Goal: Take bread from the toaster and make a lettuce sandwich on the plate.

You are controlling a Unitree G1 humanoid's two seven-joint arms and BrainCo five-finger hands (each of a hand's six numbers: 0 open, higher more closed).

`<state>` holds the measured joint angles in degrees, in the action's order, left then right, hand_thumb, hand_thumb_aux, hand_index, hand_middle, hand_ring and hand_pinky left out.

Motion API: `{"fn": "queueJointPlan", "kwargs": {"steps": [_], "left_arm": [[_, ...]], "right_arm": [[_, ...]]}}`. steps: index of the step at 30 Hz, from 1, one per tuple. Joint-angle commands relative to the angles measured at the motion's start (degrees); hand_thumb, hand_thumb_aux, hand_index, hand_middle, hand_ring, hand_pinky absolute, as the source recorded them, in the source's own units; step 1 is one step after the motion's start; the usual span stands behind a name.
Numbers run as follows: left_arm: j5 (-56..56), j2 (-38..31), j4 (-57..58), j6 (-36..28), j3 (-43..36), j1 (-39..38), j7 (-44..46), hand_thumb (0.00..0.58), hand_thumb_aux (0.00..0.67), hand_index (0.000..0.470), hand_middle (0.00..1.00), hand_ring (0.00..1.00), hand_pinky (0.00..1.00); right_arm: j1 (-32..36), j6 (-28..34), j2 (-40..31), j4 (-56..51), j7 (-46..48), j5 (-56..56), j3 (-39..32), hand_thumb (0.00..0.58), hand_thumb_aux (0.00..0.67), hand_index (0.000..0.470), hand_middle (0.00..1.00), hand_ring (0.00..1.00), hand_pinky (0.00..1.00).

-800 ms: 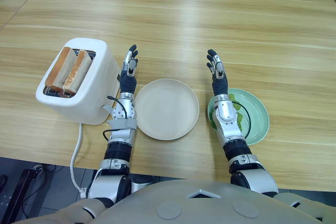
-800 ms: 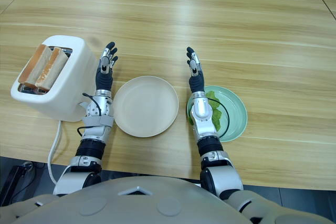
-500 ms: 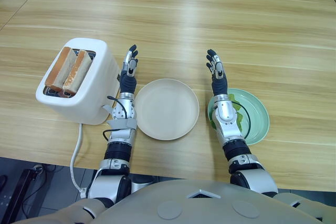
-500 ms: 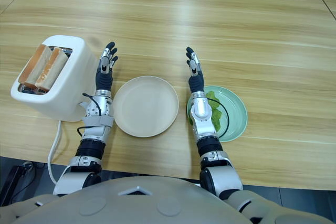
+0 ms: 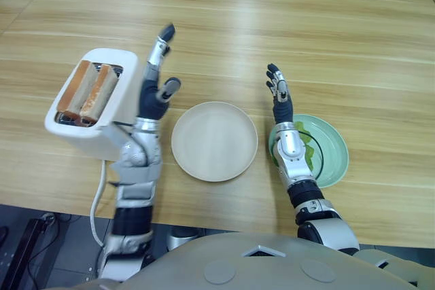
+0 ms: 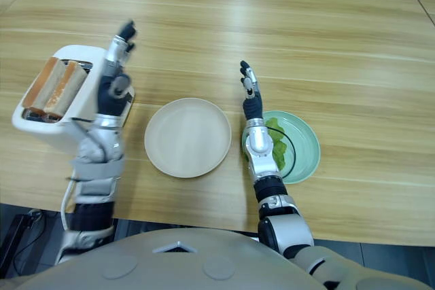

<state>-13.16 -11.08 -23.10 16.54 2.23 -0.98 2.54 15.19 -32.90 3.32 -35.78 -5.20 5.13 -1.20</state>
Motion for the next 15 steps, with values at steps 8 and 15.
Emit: {"fn": "queueJointPlan", "kwargs": {"steps": [8, 15], "left_arm": [[-9.3, -14.3, -5.9, -9.3, 30.4, -5.5, -3.7, 0.0, 0.0, 0.0, 0.0, 0.0, 0.0], [-14.6, -16.2, 6.6, -8.8, 30.8, -10.3, -8.1, 0.0, 0.0, 0.0, 0.0, 0.0, 0.0]], "right_arm": [[1.6, -0.6, 0.4, -3.4, -1.0, 0.2, 0.0, 0.0, 0.0, 0.0, 0.0, 0.0, 0.0], [1.8, -0.6, 0.2, -3.5, -1.1, 0.2, 0.0, 0.0, 0.0, 0.0, 0.0, 0.0, 0.0]]}}
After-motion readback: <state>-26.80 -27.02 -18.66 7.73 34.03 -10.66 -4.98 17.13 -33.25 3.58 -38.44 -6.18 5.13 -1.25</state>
